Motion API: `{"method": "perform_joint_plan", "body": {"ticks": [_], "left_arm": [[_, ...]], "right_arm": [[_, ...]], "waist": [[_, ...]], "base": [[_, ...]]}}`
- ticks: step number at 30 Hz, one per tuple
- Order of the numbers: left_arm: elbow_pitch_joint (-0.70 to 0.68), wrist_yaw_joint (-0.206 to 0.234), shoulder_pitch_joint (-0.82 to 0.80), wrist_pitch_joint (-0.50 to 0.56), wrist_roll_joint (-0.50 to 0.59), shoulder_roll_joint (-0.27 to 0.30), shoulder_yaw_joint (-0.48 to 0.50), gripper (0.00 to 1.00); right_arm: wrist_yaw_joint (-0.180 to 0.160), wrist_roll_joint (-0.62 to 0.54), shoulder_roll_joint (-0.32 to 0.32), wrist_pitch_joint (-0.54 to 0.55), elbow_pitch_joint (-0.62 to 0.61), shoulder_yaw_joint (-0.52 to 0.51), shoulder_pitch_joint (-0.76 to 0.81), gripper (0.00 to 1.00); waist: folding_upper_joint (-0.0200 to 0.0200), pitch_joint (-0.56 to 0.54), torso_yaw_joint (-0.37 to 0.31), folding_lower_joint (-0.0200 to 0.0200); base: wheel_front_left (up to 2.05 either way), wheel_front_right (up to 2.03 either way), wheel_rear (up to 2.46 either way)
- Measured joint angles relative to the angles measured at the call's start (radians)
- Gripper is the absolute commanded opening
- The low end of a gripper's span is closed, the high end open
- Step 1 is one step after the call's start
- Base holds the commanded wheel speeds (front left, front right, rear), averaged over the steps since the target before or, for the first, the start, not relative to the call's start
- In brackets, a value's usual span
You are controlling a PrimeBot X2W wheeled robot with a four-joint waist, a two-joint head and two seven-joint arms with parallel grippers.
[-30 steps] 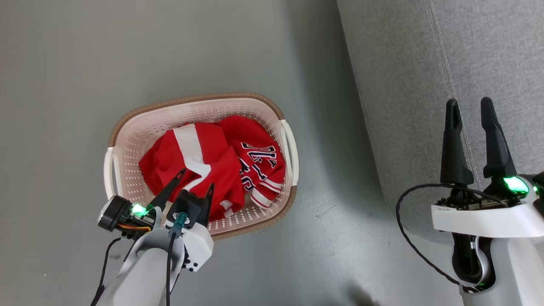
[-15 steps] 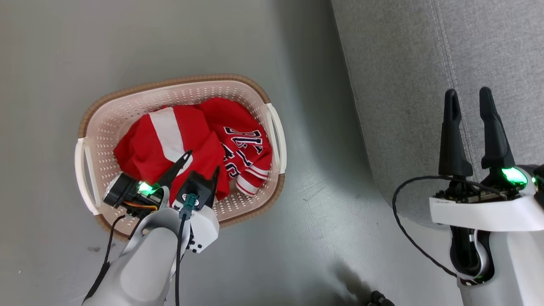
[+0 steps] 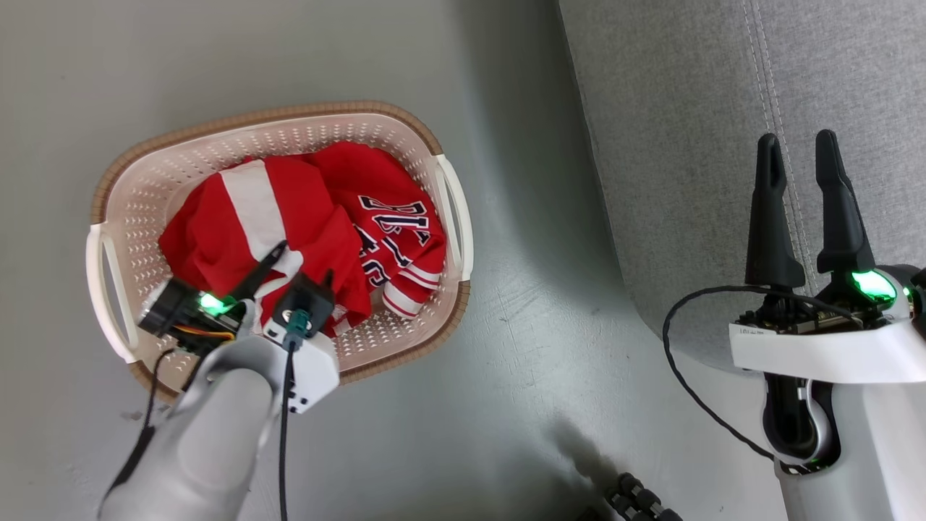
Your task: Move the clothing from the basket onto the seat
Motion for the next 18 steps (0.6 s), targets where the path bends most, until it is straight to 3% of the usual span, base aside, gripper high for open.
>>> {"method": "perform_joint_plan", "body": {"ticks": [8, 11, 12, 14, 15, 18], "left_arm": [[0.057, 0.048, -0.040, 0.032, 0.029, 0.033, -0.003, 1.00], [0.084, 0.046, -0.040, 0.047, 0.041, 0.030, -0.015, 1.00], [0.090, 0.046, -0.040, 0.056, 0.046, 0.028, -0.021, 0.96], [0.100, 0.046, -0.040, 0.062, 0.050, 0.025, -0.025, 0.73], [0.103, 0.045, -0.041, 0.068, 0.050, 0.021, -0.026, 0.48], [0.111, 0.045, -0.044, 0.069, 0.050, 0.013, -0.030, 0.07]], "right_arm": [[0.000, 0.008, 0.000, 0.000, 0.002, 0.010, -0.037, 1.00], [0.000, 0.008, 0.000, 0.000, 0.007, 0.010, -0.037, 1.00], [0.000, 0.008, 0.000, 0.000, 0.010, 0.010, -0.037, 1.00], [0.000, 0.009, 0.000, 0.000, 0.014, 0.009, -0.037, 1.00], [0.000, 0.009, 0.001, 0.000, 0.015, 0.009, -0.037, 1.00], [0.000, 0.009, 0.000, 0.000, 0.016, 0.006, -0.037, 1.00]], "waist": [[0.0000, 0.021, -0.012, 0.0000], [0.0000, 0.022, -0.013, 0.0000], [0.0000, 0.022, -0.013, 0.0000], [0.0000, 0.021, -0.014, 0.0000], [0.0000, 0.021, -0.014, 0.0000], [0.0000, 0.018, -0.015, 0.0000]], "base": [[0.00, 0.00, 0.00], [0.00, 0.00, 0.00], [0.00, 0.00, 0.00], [0.00, 0.00, 0.00], [0.00, 0.00, 0.00], [0.00, 0.00, 0.00]]}}
